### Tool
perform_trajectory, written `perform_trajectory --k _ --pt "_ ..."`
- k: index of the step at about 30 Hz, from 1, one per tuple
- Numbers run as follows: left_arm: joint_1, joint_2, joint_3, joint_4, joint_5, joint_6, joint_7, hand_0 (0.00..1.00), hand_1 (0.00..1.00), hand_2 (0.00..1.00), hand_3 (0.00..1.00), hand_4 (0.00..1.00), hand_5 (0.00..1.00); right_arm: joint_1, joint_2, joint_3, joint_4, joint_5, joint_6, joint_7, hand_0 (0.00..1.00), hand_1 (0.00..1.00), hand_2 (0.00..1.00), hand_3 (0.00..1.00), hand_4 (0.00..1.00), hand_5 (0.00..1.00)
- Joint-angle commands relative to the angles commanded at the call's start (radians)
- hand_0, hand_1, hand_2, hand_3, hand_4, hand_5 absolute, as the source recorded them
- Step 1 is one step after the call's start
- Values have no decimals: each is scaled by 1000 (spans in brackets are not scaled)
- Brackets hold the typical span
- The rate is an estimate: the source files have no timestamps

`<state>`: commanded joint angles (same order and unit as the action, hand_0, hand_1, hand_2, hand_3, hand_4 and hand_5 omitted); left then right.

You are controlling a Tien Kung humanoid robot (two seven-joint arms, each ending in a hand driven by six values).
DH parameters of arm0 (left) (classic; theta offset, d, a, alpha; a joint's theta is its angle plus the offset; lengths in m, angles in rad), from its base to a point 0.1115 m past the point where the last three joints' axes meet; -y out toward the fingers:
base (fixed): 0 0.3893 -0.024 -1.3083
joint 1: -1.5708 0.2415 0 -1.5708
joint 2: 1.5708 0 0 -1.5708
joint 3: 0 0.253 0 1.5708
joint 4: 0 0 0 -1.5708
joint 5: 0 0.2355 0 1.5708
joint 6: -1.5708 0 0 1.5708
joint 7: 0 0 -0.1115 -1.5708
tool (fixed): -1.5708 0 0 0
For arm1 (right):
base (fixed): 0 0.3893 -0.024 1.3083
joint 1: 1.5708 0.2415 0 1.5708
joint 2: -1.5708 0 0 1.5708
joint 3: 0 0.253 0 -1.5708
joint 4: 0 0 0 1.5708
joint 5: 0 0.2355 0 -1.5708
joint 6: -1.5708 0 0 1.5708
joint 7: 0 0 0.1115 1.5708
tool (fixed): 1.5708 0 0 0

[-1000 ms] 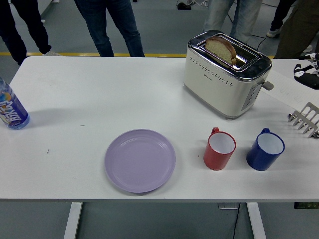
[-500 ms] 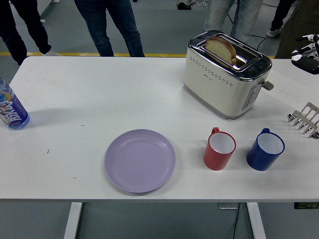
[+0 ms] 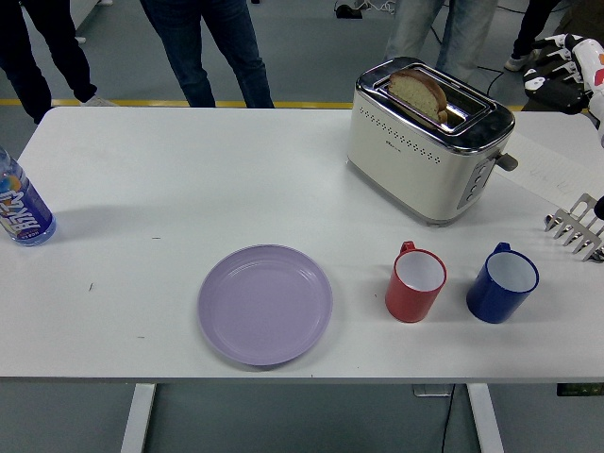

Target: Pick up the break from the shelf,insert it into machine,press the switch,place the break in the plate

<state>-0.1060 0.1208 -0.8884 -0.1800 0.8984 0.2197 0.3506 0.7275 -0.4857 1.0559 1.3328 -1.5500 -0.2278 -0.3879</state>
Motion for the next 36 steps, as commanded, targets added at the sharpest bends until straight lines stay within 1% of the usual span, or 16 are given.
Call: perform_trajectory --k 3,4,9,10,15,16,21,22,27,28,33,34,36 --pt "1 0 0 0 1 0 0 632 490 471 539 328 811 16 9 -13 -7 1 5 0 635 610 681 772 517 342" --pt "1 0 0 0 1 0 0 632 490 470 539 328 810 20 11 -17 -8 1 6 1 725 686 728 778 526 341" --pt "2 0 -1 0 5 0 1 632 490 470 539 328 810 45 35 -37 -23 2 16 2 725 686 728 778 526 341" --pt "2 0 -1 0 5 0 1 632 490 470 539 328 810 51 39 -40 -26 1 19 2 765 715 759 783 537 339" --pt "2 1 -1 0 7 -1 1 632 490 470 539 328 810 82 64 -64 -41 0 42 3 765 715 759 783 537 339" --pt "2 1 -1 0 7 -1 1 632 491 471 539 329 810 85 67 -66 -43 0 44 3 816 769 801 820 576 342" --pt "3 2 1 0 6 -1 1 632 491 471 539 329 810 110 95 -84 -64 1 68 4 816 769 801 820 576 342" --pt "4 2 0 0 8 -1 2 632 491 471 539 328 807 116 104 -91 -71 2 74 4 838 790 828 852 631 354" --pt "4 3 -1 0 10 -1 2 632 491 471 539 328 807 134 126 -108 -89 0 87 2 838 790 828 852 631 354" --pt "3 3 1 0 9 -1 2 632 488 469 539 330 807 140 133 -113 -98 -2 89 1 844 793 836 868 662 343" --pt "0 4 3 0 4 0 1 632 488 469 539 330 807 159 152 -125 -135 -6 97 -2 844 793 836 868 662 343" --pt "-1 4 4 0 3 0 0 632 489 467 539 331 804 165 156 -130 -145 -8 101 -4 850 800 849 880 698 329" --pt "-2 4 4 0 3 0 0 632 489 467 539 331 804 172 161 -135 -157 -12 105 -6 850 800 849 880 698 329"
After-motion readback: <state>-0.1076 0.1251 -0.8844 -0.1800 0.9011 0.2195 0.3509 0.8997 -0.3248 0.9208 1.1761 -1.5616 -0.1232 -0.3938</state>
